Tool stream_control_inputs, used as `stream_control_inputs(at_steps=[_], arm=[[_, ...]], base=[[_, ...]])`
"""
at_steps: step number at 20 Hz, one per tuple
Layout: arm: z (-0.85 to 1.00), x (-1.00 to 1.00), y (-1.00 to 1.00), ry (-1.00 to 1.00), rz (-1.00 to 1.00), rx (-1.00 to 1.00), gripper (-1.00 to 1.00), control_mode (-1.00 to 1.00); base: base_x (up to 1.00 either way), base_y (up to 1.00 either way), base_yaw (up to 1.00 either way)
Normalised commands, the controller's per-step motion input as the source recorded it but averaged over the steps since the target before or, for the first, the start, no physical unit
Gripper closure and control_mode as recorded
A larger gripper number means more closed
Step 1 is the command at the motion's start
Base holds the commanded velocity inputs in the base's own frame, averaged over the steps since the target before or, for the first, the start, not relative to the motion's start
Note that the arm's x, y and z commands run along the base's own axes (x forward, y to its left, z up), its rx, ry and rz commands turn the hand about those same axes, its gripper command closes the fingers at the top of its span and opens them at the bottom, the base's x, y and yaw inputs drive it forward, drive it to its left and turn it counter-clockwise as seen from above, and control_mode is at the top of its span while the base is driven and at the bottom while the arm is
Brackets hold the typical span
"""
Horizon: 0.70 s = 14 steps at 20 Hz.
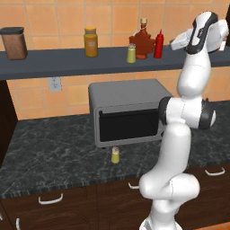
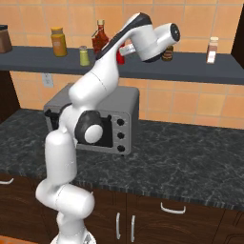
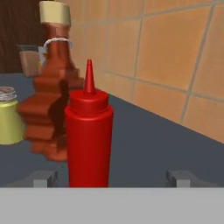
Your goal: Put the shaker and condiment bottle from the counter next to their counterparts in the cabinet.
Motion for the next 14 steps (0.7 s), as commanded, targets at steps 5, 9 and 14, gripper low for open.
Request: stream_control_inputs(at_steps=[5, 9, 14], arm=[[0.0, -0.61, 0.06, -0.02, -0.19, 0.0, -1.0, -1.0], [-0.02, -0.68, 0.61, -0.02, -0.42, 0.0, -1.0, -1.0], [-0.12, -0.89, 0.17, 0.0, -0.44, 0.0, -1.0, -1.0]], base=[[0.0, 0.0, 0.0], [0.0, 0.0, 0.0], [0.0, 0.0, 0.0]])
